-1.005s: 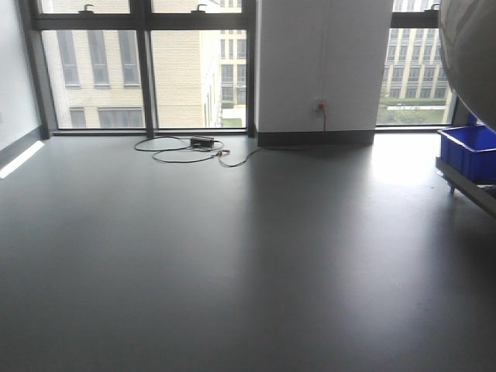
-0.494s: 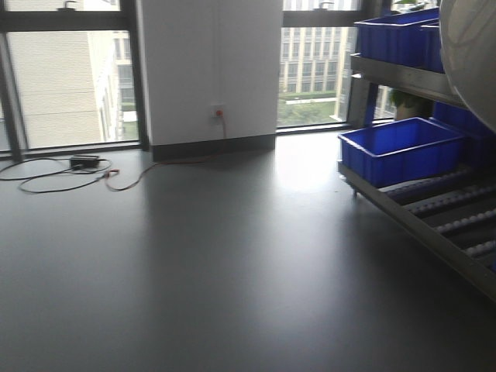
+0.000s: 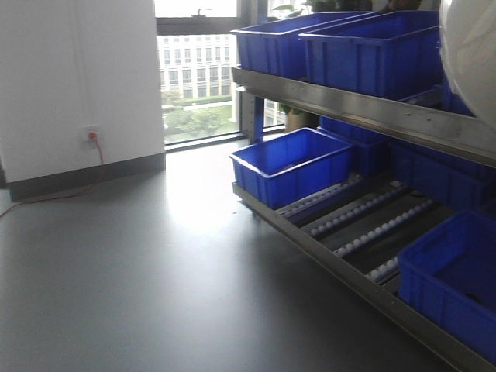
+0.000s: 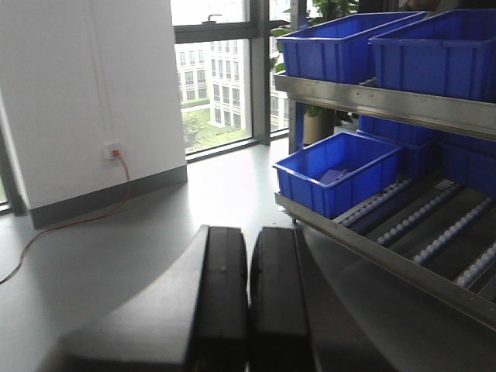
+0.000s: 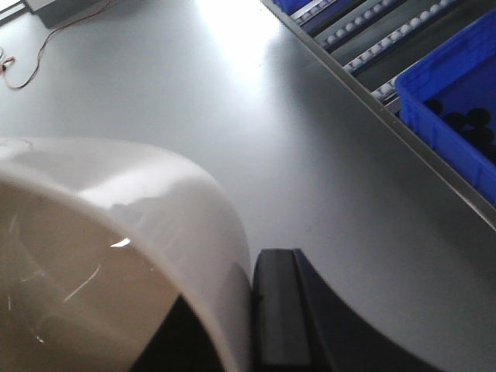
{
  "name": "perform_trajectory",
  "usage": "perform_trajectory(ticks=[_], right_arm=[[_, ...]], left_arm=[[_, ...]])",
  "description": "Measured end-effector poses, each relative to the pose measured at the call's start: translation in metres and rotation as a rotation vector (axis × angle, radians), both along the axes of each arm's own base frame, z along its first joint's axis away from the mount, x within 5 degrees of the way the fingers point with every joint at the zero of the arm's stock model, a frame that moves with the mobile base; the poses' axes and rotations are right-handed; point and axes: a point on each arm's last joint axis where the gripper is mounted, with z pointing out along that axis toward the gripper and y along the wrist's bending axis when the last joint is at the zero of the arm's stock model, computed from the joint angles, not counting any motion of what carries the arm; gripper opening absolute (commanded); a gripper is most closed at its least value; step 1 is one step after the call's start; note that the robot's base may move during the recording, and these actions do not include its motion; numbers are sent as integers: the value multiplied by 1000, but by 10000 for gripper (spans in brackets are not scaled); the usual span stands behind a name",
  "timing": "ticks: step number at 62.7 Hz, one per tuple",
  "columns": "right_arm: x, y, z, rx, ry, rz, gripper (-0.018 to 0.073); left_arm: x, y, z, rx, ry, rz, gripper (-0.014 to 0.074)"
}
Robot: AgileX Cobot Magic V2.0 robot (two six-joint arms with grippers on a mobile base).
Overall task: Move white bin to right shelf second layer
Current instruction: 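Approach the rack and align with the second roller shelf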
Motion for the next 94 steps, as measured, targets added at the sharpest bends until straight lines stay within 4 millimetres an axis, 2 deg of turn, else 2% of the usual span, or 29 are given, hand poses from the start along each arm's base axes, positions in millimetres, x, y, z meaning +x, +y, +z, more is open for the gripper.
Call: perform_trajectory(ticks=[94], right_arm=[[0, 0, 0, 0, 0, 0, 57]], left_arm=[[0, 0, 0, 0, 0, 0, 85]])
